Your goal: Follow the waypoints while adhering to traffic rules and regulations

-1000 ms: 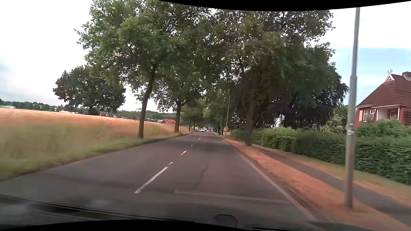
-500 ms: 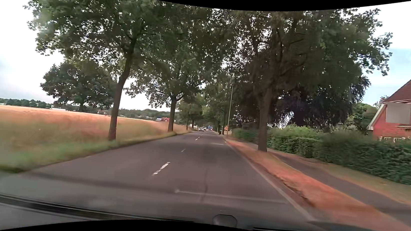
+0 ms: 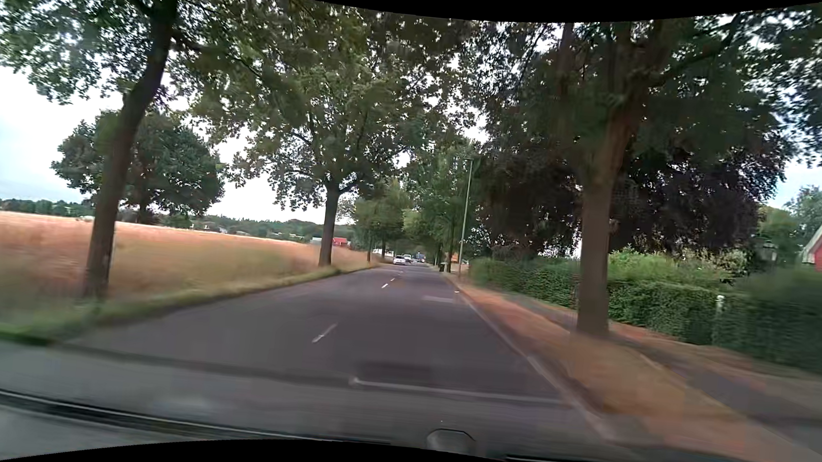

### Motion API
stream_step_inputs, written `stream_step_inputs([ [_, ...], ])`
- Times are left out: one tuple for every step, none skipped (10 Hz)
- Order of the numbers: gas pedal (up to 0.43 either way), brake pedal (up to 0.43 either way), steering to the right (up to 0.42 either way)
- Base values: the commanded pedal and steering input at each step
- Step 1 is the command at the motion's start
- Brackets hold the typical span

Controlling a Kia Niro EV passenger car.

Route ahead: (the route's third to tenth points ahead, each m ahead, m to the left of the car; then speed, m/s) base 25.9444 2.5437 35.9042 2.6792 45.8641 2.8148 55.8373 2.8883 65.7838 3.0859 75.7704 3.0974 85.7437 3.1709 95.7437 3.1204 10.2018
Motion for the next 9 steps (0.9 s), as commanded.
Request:
stream_step_inputs([
  [0.189,0.0,-0.001],
  [0.189,0.0,-0.001],
  [0.189,0.0,-0.002],
  [0.189,0.0,-0.005],
  [0.189,0.0,-0.007],
  [0.189,0.0,-0.004],
  [0.189,0.0,-0.003],
  [0.189,0.0,-0.003],
  [0.189,0.0,-0.002],
])
